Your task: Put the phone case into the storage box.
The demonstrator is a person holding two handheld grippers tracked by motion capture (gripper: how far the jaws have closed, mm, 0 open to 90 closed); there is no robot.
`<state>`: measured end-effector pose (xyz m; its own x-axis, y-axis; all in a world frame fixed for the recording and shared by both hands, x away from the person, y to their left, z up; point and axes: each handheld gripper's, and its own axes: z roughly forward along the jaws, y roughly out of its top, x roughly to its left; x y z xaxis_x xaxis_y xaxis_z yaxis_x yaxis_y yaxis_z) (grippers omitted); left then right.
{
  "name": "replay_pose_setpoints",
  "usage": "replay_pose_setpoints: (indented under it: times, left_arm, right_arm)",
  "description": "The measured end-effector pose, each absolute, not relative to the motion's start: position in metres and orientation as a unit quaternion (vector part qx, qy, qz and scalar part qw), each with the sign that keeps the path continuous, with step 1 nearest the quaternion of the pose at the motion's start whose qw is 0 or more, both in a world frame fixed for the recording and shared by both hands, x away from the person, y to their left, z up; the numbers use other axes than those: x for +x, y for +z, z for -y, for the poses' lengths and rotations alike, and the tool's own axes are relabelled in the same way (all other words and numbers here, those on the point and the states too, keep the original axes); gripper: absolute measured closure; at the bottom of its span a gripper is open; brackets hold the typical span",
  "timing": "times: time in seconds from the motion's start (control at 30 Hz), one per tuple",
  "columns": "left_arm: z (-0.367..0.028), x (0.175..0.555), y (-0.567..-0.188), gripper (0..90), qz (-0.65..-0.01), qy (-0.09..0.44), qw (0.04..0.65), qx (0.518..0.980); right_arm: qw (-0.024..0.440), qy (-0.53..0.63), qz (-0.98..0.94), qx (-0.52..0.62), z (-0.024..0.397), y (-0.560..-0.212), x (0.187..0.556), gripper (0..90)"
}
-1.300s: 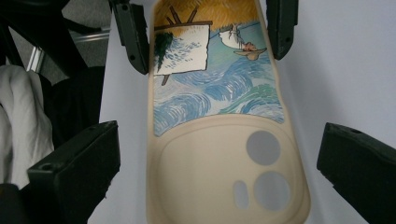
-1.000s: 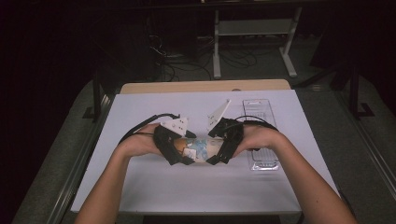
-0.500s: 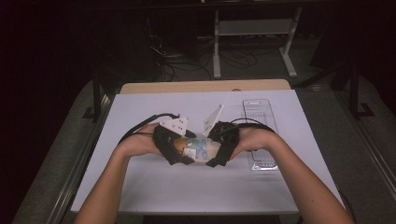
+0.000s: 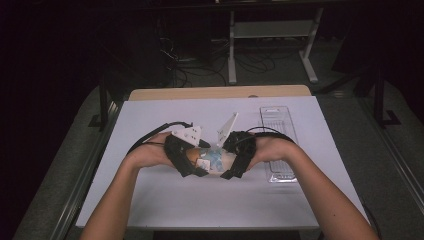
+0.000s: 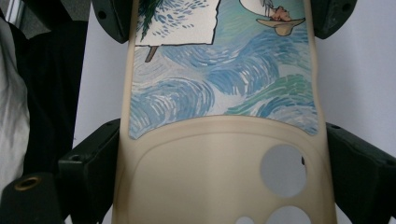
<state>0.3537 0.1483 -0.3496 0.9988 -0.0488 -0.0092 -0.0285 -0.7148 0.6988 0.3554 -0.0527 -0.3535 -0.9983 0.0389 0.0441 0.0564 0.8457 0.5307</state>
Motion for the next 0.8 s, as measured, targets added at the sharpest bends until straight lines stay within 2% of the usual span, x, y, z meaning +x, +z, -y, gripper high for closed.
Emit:
replay_pose_setpoints:
  times: [0.53,0.8]
  left_arm:
    - [-0.1451,0.3535,-0.3536,10.5,0.018,-0.012,0.376,0.926]
    - [-0.1464,0.3552,-0.3534,1.8,0.008,0.002,0.382,0.924]
  right_arm:
    - [0.009,-0.272,0.962,-0.034,0.0552,-0.3520,0.3525,10.4]
    - [0.009,-0.280,0.959,-0.044,0.0577,-0.3496,0.3543,10.3]
